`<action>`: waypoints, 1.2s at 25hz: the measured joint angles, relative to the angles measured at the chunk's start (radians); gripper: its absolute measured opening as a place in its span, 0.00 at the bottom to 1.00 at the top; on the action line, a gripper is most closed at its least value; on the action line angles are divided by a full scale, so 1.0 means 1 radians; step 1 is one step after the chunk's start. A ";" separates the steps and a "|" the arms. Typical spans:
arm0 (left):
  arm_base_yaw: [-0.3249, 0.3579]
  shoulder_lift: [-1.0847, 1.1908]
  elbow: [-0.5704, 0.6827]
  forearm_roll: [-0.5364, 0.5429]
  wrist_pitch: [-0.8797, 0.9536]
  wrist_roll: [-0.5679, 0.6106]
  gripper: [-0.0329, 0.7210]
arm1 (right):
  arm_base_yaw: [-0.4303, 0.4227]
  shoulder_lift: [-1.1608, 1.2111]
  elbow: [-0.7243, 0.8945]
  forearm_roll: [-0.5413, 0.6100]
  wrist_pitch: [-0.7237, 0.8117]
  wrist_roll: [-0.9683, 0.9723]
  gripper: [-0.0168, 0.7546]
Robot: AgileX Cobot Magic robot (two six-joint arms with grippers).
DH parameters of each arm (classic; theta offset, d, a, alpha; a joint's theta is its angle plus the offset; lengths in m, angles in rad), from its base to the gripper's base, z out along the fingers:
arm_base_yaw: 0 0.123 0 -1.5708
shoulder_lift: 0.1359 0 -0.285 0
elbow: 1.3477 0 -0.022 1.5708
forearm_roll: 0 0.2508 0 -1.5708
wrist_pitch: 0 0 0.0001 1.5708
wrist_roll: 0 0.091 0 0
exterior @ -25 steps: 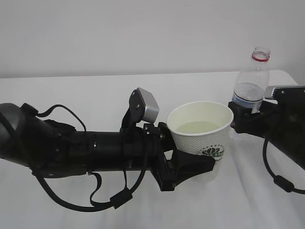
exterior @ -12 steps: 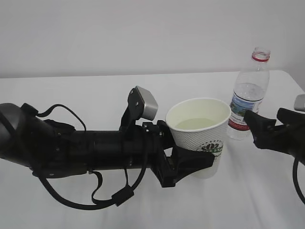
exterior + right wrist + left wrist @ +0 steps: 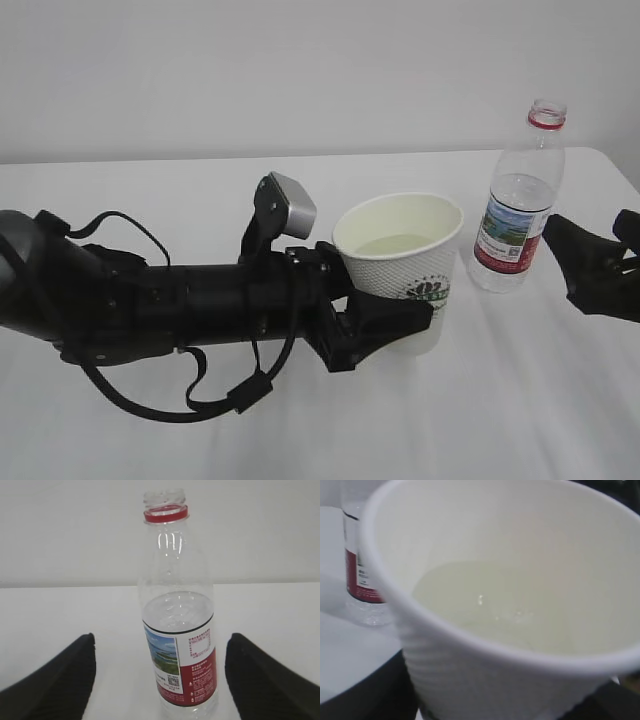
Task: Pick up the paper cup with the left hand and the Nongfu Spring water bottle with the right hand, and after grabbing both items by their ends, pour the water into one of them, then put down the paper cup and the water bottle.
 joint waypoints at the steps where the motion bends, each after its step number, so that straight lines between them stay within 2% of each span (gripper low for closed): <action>1: 0.014 0.000 0.000 0.000 0.000 0.000 0.72 | 0.000 -0.005 0.006 0.000 0.000 0.000 0.81; 8: 0.110 0.000 0.000 0.000 0.000 0.008 0.72 | 0.000 -0.007 0.028 -0.014 0.000 0.004 0.81; 14: 0.139 0.000 0.000 0.006 0.000 0.113 0.72 | 0.000 -0.007 0.028 -0.019 0.000 0.004 0.80; 25: 0.200 0.000 0.014 0.001 -0.015 0.133 0.72 | 0.000 -0.007 0.028 -0.021 0.000 0.004 0.79; 30: 0.238 0.000 0.055 -0.028 -0.044 0.188 0.72 | 0.000 -0.007 0.028 -0.021 0.000 0.004 0.79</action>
